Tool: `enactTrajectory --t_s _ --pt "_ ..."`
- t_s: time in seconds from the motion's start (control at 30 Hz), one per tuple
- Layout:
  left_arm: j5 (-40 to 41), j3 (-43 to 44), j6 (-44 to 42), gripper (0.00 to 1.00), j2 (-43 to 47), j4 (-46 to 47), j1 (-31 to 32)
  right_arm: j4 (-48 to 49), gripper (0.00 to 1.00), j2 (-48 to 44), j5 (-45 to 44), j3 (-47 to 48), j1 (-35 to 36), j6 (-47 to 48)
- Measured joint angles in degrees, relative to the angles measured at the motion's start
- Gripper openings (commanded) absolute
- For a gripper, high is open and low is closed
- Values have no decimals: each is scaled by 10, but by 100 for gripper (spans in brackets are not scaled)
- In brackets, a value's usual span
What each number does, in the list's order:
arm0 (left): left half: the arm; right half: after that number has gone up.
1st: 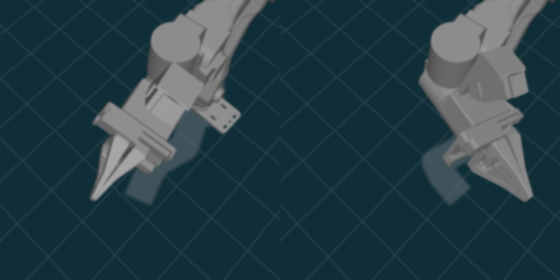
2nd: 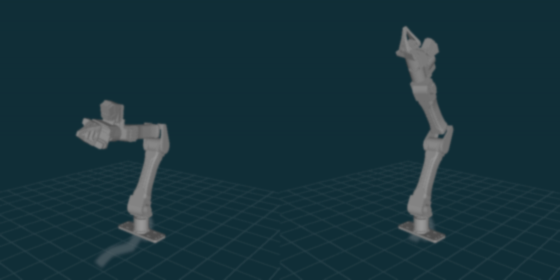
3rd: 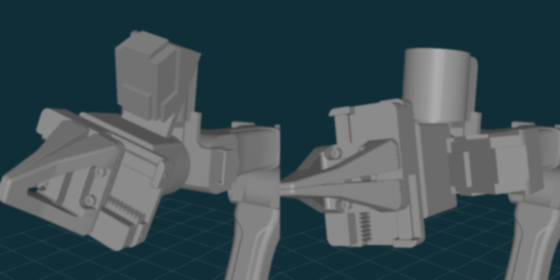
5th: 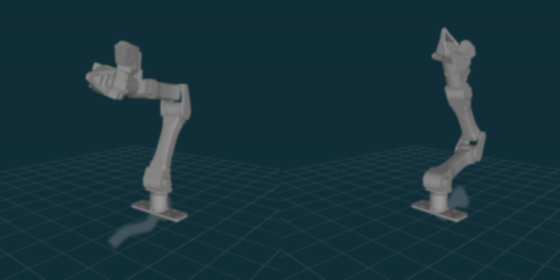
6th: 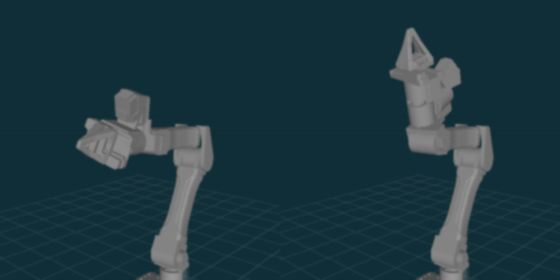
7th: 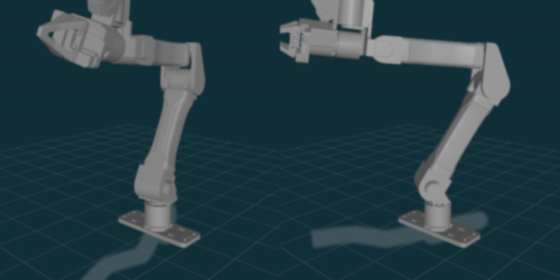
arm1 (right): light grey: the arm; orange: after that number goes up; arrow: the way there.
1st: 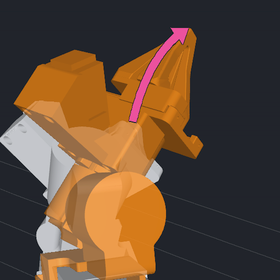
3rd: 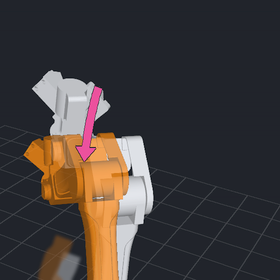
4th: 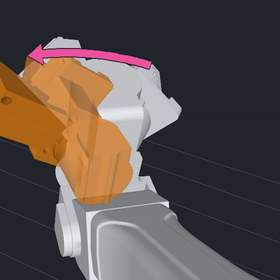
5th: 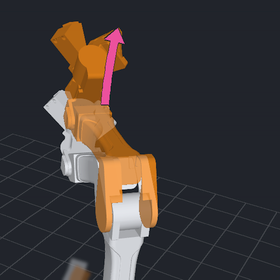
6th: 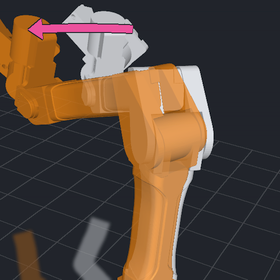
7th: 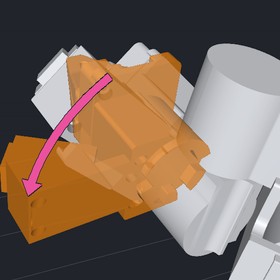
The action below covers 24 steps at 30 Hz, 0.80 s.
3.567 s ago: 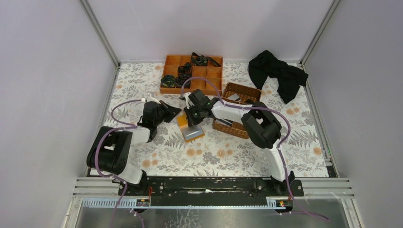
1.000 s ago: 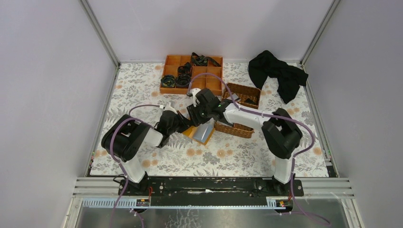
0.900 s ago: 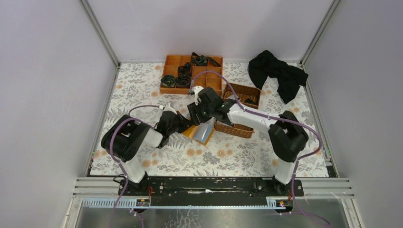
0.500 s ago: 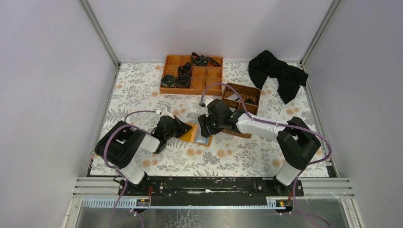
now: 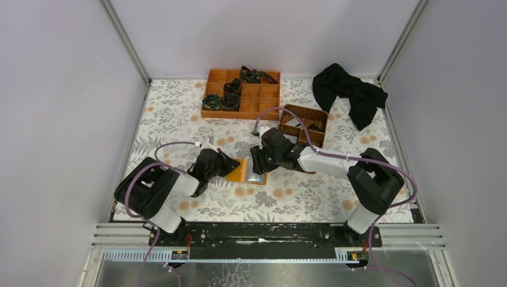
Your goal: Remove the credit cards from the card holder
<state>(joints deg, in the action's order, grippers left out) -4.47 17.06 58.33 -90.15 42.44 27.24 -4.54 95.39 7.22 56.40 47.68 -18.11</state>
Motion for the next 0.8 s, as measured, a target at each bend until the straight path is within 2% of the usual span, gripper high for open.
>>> enactTrajectory --t_s 0.27,0.8 --pt "0 -9 -1 0 19 -15 1 17 52 48 16 1 5 -4" --pt "2 -13 -2 0 35 -33 2 21 50 69 50 73 33 -8"
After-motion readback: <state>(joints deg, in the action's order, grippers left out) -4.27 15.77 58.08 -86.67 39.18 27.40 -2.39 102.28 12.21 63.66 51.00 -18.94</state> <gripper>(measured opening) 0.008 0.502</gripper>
